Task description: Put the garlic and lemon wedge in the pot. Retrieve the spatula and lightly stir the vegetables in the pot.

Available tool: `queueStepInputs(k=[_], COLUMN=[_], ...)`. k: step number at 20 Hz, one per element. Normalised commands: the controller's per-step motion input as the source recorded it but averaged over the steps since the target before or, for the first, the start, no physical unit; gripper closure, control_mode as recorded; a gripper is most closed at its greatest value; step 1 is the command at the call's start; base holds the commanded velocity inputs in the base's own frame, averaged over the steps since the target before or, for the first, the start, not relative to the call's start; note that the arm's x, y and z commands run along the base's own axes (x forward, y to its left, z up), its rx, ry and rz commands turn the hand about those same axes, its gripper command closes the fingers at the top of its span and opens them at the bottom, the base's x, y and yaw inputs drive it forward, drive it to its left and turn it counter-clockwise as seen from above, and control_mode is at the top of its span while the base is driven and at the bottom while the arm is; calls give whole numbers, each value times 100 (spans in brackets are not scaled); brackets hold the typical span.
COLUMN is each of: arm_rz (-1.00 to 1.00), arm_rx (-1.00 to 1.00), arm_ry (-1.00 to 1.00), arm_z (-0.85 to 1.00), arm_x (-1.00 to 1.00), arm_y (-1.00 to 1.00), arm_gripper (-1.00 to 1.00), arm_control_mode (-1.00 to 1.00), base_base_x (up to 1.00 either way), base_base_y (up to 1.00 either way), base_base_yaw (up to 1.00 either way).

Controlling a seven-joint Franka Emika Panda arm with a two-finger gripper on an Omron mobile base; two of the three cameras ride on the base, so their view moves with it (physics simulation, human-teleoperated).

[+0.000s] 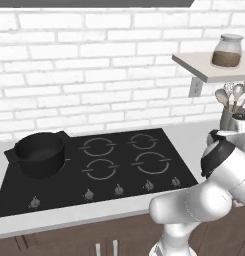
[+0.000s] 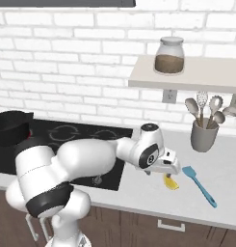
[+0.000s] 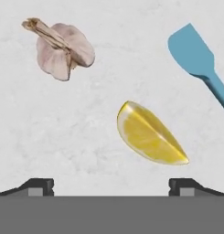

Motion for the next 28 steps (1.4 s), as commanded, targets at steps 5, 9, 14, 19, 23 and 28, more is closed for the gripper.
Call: queueStepInputs(k=[5, 9, 14, 19, 23, 28], arm_rz=[18, 24, 26, 21, 11, 4], arm_rx=[-2, 0, 0, 0, 0, 0], arm_ry=[-1, -1, 0, 0, 1, 6], arm_z=[-19, -5, -1, -2, -16, -24], arm_x=[0, 0, 0, 2, 9, 15], arm_y=[-37, -29, -30, -21, -1, 0], arm_gripper=[-100, -100, -100, -100, -100, -100], arm_control_mode=[-100, -100, -100, -100, -100, -100], base_base_x=[0, 0, 0, 0, 0, 0], base_base_y=[0, 0, 0, 0, 0, 0], base_base_yaw=[0, 0, 0, 0, 0, 0])
